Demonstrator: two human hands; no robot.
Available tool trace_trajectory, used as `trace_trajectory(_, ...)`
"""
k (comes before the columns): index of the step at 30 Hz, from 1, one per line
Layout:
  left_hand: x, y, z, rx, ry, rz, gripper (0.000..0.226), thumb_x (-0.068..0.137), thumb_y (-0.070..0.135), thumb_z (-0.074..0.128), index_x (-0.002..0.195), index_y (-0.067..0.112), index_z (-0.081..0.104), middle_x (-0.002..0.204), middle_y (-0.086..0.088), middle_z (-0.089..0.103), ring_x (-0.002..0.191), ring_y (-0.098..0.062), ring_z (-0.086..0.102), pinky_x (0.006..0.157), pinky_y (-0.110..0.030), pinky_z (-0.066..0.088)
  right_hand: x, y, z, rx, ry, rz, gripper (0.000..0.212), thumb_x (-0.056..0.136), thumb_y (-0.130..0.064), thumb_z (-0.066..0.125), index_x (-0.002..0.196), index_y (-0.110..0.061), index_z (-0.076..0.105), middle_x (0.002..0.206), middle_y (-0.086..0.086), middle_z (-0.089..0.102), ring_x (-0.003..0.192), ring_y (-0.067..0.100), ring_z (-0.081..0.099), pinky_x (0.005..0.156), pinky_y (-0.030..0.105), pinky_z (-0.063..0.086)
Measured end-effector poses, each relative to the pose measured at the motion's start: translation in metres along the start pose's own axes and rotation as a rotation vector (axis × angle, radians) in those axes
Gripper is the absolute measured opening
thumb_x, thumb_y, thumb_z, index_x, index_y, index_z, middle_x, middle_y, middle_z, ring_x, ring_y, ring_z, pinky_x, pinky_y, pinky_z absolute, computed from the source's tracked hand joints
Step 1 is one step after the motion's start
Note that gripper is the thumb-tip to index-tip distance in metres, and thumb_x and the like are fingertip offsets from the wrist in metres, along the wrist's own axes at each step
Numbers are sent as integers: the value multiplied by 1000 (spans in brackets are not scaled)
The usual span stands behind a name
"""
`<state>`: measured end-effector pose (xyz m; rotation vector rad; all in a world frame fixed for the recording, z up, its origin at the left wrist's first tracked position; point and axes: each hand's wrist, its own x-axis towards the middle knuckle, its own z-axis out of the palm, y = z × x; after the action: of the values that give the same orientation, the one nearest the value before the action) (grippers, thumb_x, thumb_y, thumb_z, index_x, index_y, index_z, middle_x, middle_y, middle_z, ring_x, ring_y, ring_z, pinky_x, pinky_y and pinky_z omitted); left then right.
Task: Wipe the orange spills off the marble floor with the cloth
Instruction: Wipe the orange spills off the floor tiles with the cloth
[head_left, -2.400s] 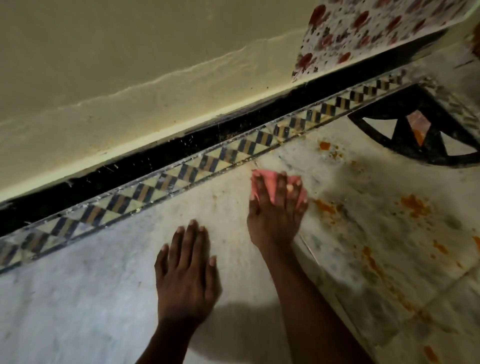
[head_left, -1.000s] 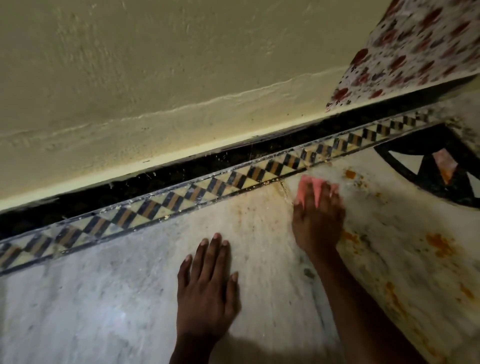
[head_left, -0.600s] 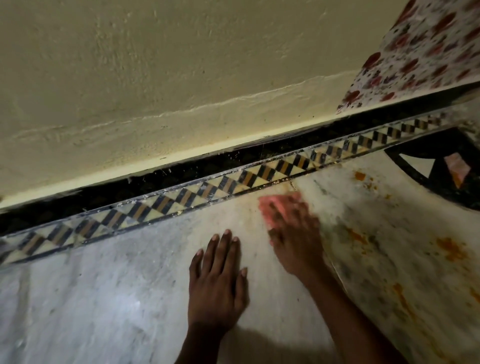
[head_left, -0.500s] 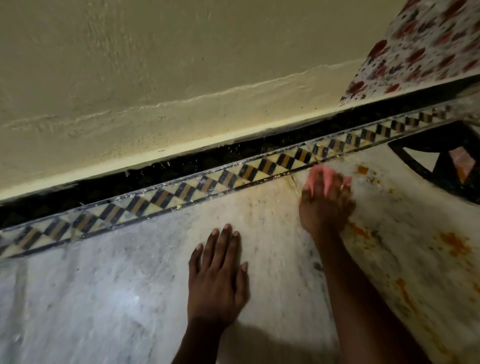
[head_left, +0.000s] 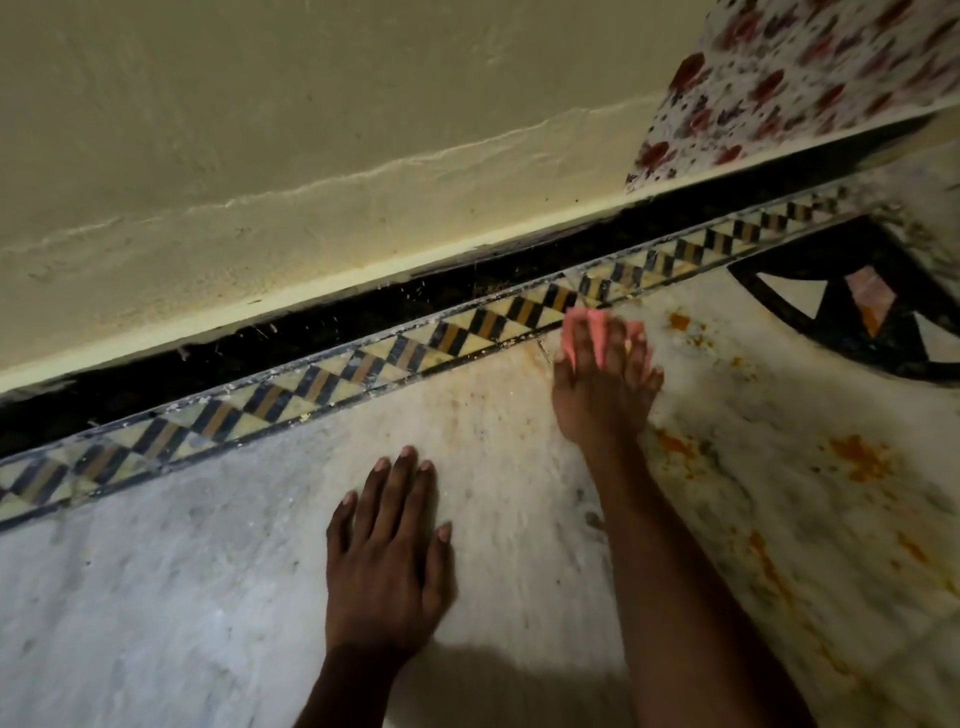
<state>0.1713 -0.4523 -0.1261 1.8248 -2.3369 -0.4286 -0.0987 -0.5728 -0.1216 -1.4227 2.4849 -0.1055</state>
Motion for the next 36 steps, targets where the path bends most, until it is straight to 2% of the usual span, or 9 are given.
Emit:
trace_trajectory(3, 0, 0, 1, -4, 0, -8, 66, 105, 50, 33, 167, 30, 24, 176, 7, 16, 164, -14, 11, 129, -49, 18, 60, -42, -13, 81, -123, 91, 75, 108, -65, 15, 167, -32, -17, 174, 9, -28, 158, 40, -30, 128, 63, -12)
trace_trajectory(9, 0, 1, -4, -16, 9, -6, 66, 103, 50, 35, 166, 30, 29, 176, 7, 19, 163, -16, 16, 128, -49, 22, -29, -23, 0, -57, -213, -481, 74, 107, -66, 20, 162, -45, -25, 173, 0, -33, 157, 36, -34, 127, 61, -12)
trace_trajectory(13, 0, 0, 0, -11, 18, -10, 66, 103, 50, 36, 166, 30, 28, 176, 7, 19, 163, -15, 15, 128, -48, 21, -18, 37, -5, -79, -66, -201, 66, 105, -68, 16, 164, -52, -11, 179, 4, -10, 163, 42, -8, 129, 66, 6)
trace_trajectory(17, 0, -2, 1, -10, 33, 7, 66, 104, 50, 35, 166, 30, 28, 176, 8, 19, 163, -14, 14, 128, -48, 21, 51, 5, -13, 3, -79, -15, 66, 107, -67, 14, 163, -48, -15, 176, 8, -22, 160, 43, -24, 128, 67, -5)
trace_trajectory(24, -1, 1, -3, -34, 21, 13, 66, 105, 52, 28, 167, 28, 26, 176, 7, 18, 164, -14, 10, 129, -49, 19, -63, 37, 5, -101, -16, -386, 62, 105, -63, 16, 162, -56, -7, 180, 2, -1, 165, 36, -5, 131, 59, 8)
trace_trajectory(27, -1, 1, -3, -29, 29, 9, 66, 105, 51, 29, 167, 29, 26, 176, 7, 18, 164, -14, 10, 129, -49, 18, -63, 85, -2, -57, 38, -126, 64, 104, -62, 13, 166, -50, 8, 179, 6, 9, 164, 40, 7, 128, 65, 18)
trace_trajectory(30, 0, 1, 0, -20, 36, 14, 66, 105, 52, 28, 167, 29, 26, 176, 7, 18, 164, -14, 11, 129, -48, 18, -16, 69, -2, -19, 80, 89, 66, 105, -62, 13, 167, -46, 2, 179, 13, -1, 164, 43, -6, 131, 63, 4)
trace_trajectory(33, -1, 1, 1, -20, 35, 20, 66, 106, 53, 26, 167, 30, 24, 176, 7, 18, 164, -15, 11, 129, -48, 18, -17, 34, 7, -59, 24, -85, 64, 108, -64, 16, 165, -49, -7, 178, 9, -15, 161, 42, -19, 130, 64, -2)
trace_trajectory(36, -3, 1, -1, -6, 33, 17, 66, 106, 54, 25, 167, 29, 23, 176, 6, 17, 164, -15, 11, 129, -48, 18, -90, 53, 14, -67, 58, -324, 60, 106, -61, 21, 164, -57, 4, 180, 0, -7, 165, 34, -12, 132, 60, 2)
